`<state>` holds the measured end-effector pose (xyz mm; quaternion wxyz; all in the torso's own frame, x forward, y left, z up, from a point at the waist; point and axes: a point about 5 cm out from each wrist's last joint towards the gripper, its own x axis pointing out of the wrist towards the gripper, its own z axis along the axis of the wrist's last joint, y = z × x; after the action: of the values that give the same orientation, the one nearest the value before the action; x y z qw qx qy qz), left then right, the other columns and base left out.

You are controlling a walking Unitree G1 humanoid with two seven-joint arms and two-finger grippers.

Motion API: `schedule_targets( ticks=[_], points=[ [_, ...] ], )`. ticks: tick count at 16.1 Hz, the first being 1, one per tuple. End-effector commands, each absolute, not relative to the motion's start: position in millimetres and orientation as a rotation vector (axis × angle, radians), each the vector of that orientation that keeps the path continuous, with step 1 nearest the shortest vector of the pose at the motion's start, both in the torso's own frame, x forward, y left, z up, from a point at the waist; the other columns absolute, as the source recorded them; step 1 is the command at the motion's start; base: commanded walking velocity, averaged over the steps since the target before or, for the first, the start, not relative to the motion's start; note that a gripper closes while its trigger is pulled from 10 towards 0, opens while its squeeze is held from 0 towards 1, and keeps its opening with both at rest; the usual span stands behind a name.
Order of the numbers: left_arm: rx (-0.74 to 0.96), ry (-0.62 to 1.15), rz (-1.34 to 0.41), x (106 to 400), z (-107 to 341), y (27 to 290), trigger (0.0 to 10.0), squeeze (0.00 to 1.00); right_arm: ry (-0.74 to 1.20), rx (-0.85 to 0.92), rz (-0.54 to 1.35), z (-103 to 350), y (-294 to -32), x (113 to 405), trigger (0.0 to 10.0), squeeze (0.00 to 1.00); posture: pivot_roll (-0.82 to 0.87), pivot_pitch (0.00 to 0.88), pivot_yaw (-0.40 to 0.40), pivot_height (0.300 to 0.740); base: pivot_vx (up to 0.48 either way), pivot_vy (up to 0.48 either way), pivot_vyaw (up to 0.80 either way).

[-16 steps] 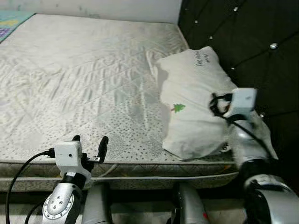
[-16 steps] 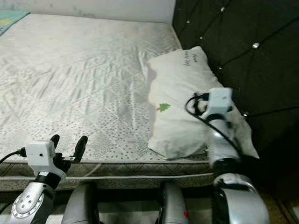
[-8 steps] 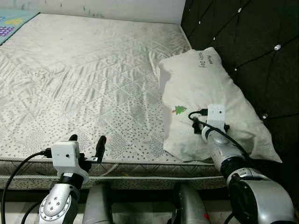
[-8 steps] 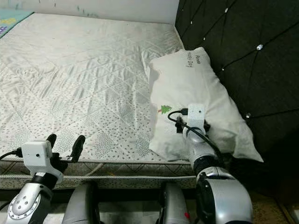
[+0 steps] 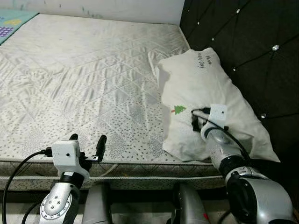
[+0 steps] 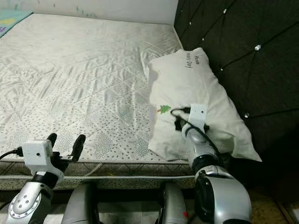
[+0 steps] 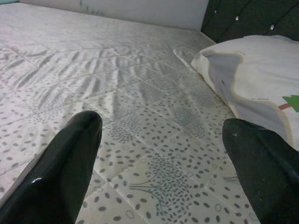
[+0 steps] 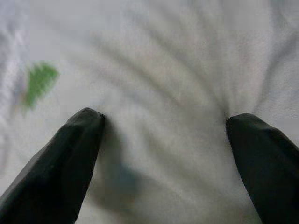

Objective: Clean up the room

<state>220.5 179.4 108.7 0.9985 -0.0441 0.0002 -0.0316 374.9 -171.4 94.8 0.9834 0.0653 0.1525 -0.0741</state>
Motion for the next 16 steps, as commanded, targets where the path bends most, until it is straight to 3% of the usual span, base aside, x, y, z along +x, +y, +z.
schedule_targets(
  ticks=[1,9,16],
  points=[
    [-0.081,-0.001,-0.059,221,110,179,10.0,0.00,0.223,0.145,-0.115,112,-166,383,10.0,0.00,0.14,0.066,-0.066,0.561,0.000,0.000,0.00],
    [-0.048,-0.037,-0.053,234,112,178,10.0,0.00,-0.212,-0.104,0.105,182,-149,395,10.0,0.00,0.09,0.018,-0.040,0.561,0.000,0.000,0.00],
    [-0.021,-0.052,-0.026,230,115,188,10.0,0.00,-0.228,-0.061,0.385,148,-133,363,10.0,0.00,0.09,0.000,-0.058,0.561,0.000,0.000,0.00]
  ],
)
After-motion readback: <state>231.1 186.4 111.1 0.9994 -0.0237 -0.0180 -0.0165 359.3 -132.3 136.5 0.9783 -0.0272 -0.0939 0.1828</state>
